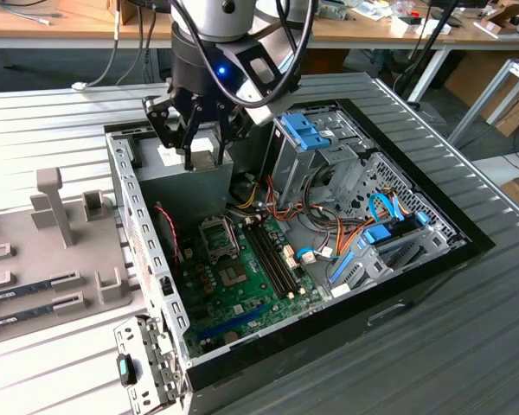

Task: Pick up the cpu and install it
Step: 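Pick up the cpu and move it towards the insertion slot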

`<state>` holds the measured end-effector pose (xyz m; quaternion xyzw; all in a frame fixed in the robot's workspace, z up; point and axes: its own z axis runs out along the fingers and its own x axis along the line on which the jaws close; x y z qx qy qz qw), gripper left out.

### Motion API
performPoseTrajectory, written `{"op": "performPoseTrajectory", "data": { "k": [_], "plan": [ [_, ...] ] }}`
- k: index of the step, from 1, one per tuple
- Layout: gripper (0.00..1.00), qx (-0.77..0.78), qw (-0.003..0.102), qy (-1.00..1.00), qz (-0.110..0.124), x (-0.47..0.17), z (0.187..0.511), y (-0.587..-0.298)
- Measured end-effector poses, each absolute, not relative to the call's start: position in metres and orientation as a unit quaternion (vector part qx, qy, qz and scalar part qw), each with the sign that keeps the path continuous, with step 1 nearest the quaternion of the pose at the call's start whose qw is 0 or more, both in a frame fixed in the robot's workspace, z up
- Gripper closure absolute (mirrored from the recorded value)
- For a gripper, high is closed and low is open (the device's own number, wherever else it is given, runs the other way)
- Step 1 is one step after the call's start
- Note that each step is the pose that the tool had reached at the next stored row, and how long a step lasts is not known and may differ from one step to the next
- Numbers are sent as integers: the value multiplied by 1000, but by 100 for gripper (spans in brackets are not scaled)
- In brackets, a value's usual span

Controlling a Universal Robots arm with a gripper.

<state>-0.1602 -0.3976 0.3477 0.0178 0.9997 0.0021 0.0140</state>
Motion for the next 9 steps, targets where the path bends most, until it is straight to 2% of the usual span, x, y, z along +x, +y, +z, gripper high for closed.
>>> {"op": "performPoseTrajectory", "data": {
  "k": [9],
  "plan": [
    [53,18,14,1000,2,-159,345,-406]
  ]
}}
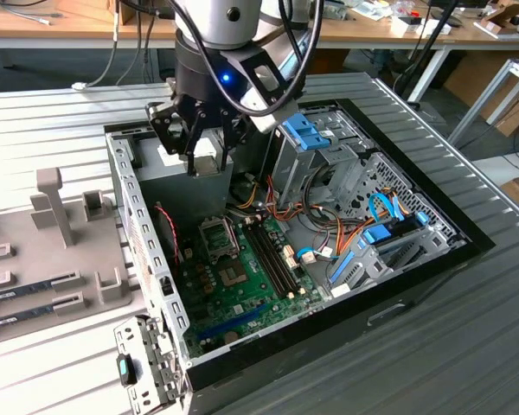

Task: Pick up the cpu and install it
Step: 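Pick up the cpu and move it towards the insertion slot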

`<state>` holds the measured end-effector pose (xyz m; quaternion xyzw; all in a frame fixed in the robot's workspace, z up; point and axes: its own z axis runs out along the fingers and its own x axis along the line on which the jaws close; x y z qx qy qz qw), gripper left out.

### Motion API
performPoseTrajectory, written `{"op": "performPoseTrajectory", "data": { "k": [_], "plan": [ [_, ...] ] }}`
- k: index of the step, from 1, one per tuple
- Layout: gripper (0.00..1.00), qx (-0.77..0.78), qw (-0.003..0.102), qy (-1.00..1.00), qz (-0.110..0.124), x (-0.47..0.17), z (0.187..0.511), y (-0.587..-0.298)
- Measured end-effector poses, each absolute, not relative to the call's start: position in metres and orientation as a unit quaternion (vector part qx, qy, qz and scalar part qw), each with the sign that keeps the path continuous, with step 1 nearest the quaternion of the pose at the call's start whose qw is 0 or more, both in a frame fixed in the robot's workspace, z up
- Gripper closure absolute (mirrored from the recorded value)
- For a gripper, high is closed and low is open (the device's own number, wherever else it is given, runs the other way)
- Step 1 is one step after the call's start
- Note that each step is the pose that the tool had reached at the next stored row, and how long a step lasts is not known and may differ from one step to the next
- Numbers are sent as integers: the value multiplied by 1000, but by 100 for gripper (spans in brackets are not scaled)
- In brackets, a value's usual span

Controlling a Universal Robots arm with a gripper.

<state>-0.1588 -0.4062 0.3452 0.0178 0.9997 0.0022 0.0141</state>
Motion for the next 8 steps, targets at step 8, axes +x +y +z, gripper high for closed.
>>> {"op": "performPoseTrajectory", "data": {
  "k": [8],
  "plan": [
    [53,18,14,1000,2,-156,343,-409]
  ]
}}
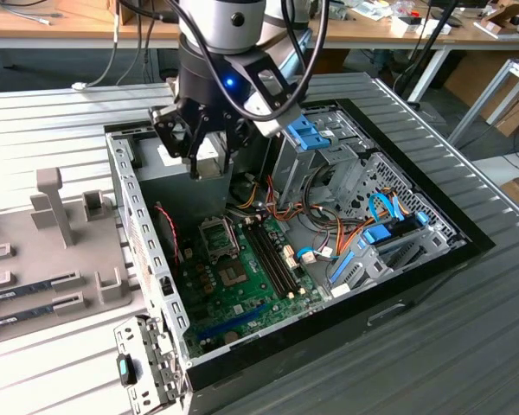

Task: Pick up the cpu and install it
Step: 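Pick up the cpu and move it towards the insertion slot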

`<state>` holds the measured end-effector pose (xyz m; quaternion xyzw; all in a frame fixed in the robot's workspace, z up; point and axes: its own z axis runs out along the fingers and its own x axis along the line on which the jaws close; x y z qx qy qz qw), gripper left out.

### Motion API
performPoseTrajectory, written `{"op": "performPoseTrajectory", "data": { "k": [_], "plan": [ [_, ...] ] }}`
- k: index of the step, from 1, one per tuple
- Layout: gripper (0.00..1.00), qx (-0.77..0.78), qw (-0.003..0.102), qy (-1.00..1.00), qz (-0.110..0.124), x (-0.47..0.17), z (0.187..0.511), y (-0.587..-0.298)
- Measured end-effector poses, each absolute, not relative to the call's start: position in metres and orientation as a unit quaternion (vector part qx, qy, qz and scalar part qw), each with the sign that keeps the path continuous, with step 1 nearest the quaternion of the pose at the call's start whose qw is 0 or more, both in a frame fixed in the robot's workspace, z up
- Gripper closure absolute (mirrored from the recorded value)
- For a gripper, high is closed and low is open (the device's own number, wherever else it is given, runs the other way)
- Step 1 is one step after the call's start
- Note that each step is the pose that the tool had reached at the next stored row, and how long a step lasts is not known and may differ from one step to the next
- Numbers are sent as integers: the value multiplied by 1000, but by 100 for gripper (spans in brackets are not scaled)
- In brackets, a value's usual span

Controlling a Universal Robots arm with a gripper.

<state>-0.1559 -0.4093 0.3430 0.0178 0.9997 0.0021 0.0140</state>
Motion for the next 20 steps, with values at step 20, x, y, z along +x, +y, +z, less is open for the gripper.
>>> {"op": "performPoseTrajectory", "data": {
  "k": [20],
  "plan": [
    [53,18,14,1000,2,-145,338,-413]
  ]
}}
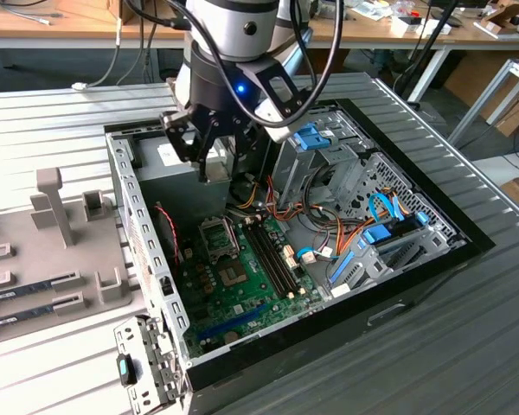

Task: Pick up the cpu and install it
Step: 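Pick up the cpu and move it towards the insertion slot, then place the cpu into insertion slot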

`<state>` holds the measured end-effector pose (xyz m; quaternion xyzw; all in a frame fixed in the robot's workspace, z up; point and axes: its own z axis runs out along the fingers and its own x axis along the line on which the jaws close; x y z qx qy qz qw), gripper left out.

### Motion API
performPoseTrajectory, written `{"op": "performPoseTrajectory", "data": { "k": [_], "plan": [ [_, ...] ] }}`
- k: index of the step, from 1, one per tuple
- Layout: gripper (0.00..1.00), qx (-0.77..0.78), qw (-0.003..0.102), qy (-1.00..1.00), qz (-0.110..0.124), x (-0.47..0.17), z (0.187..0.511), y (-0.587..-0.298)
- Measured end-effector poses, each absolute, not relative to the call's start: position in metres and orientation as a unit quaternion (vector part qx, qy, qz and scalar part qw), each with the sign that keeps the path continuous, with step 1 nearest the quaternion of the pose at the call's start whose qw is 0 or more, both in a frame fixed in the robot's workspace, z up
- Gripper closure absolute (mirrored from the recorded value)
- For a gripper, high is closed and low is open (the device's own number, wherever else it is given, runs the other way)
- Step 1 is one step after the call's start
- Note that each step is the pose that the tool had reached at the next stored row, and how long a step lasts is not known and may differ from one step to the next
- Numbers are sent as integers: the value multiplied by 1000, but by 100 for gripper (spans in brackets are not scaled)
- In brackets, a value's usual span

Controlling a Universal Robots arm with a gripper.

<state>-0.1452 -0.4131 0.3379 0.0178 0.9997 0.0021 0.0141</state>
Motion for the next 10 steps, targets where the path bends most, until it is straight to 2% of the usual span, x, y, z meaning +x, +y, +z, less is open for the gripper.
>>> {"op": "performPoseTrajectory", "data": {
  "k": [10],
  "plan": [
    [53,18,14,1000,2,-140,336,-415]
  ]
}}
